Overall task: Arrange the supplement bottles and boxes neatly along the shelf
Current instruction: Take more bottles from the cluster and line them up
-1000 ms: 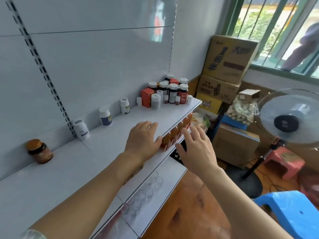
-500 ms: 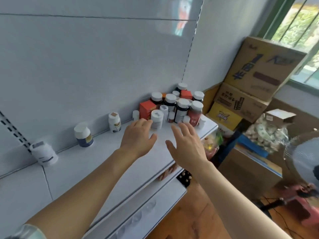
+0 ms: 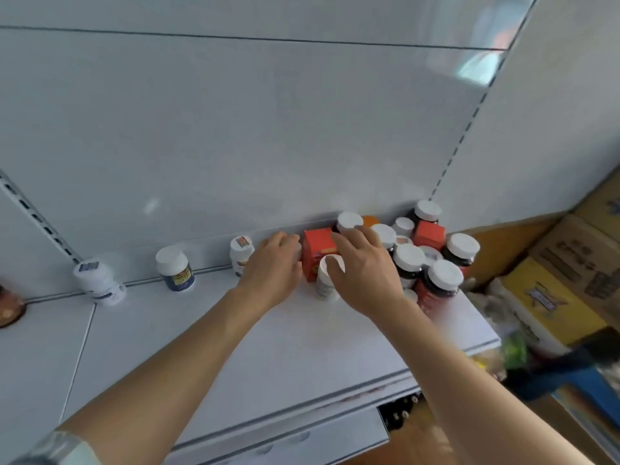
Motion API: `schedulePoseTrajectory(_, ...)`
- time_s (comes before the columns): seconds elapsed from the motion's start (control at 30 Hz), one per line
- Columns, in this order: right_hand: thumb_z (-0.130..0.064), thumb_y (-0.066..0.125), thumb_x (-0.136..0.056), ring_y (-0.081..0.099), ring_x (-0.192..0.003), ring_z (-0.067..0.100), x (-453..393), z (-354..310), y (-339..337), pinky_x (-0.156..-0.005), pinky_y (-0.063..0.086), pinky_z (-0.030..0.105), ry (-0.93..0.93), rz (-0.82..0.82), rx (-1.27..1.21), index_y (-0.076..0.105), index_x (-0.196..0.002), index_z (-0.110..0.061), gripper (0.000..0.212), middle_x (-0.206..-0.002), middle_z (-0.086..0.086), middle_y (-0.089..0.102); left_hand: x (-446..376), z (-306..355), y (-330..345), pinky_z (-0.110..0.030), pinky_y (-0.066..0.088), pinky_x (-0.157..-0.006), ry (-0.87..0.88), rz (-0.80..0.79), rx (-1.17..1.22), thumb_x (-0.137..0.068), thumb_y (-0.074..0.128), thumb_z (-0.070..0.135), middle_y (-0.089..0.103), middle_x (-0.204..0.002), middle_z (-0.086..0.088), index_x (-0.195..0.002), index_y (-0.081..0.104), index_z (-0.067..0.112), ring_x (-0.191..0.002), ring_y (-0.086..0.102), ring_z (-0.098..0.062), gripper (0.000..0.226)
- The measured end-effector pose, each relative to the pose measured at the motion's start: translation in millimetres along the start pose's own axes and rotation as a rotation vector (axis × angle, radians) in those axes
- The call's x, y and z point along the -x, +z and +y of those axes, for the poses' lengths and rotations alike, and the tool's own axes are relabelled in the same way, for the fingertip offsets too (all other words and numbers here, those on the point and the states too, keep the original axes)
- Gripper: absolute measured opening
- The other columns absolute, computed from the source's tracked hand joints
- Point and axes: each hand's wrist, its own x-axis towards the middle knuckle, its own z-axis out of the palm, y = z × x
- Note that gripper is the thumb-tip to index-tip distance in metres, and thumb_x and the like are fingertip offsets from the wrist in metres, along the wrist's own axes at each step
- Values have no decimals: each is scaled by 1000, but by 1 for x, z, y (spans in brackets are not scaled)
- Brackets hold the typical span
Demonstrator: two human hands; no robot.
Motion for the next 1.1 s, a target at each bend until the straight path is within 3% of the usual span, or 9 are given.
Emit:
schedulePoseTrajectory(0.13,-14,53,-79,55,-107,40,-30,11,14,-89,51,46,-94,-77,-36,71,-108,-10,34,-106,7,70,-12,-3,7,-46,47,-95,-85,-52,-38,-95,50,18,45,-140,-8,-141,44,14,-122,52,-31,46)
schedulePoseTrajectory(0.33,-21,57,-82,48,-117,27,-66,20,20,-96,43,35,-185,-409,12,70,-105,-32,28,-112,-13,66,-31,-6,19,-44,48,-78,-81,-88,-109,-93,48,16,51,-118,-5,-111,54,16,-101,57,-33,19)
schedulePoseTrajectory(0.47,-19,55,-84,45,-114,23,-80,21,16,-91,43,32,-230,-527,59,65,-115,-35,36,-112,-16,64,-37,-9,26,-43,48,-70,-89,-103,-157,-92,51,16,51,-110,-8,-105,53,12,-97,58,-35,14)
schedulePoseTrajectory(0.57,-22,58,-83,46,-114,22,-85,21,14,-92,43,32,-261,-539,68,63,-116,-31,35,-109,-13,65,-39,-7,31,-39,40,-62,-93,-119,-216,-91,56,17,46,-113,-8,-108,52,12,-93,59,-34,18)
schedulePoseTrajectory(0.77,-21,63,-82,49,-112,21,-87,26,17,-90,41,29,-316,-510,20,63,-119,-27,37,-108,-9,66,-43,-4,31,-42,44,-69,-139,-63,-166,-93,55,17,47,-119,-9,-120,51,14,-98,60,-37,28)
schedulePoseTrajectory(0.93,-19,69,-76,54,-114,25,-92,31,12,-91,49,41,-287,-473,-168,66,-121,-24,46,-115,-2,66,-40,-3,11,-38,43,-70,-128,23,40,-94,49,16,46,-119,-7,-118,55,13,-94,59,-33,25)
schedulePoseTrajectory(1.1,-16,69,-84,60,-100,20,-106,24,-10,-85,45,23,-261,-379,-339,64,-126,-22,42,-122,-1,61,-35,-8,-24,-39,49,-90,-111,171,261,-93,54,10,57,-129,-5,-127,58,14,-108,60,-27,34)
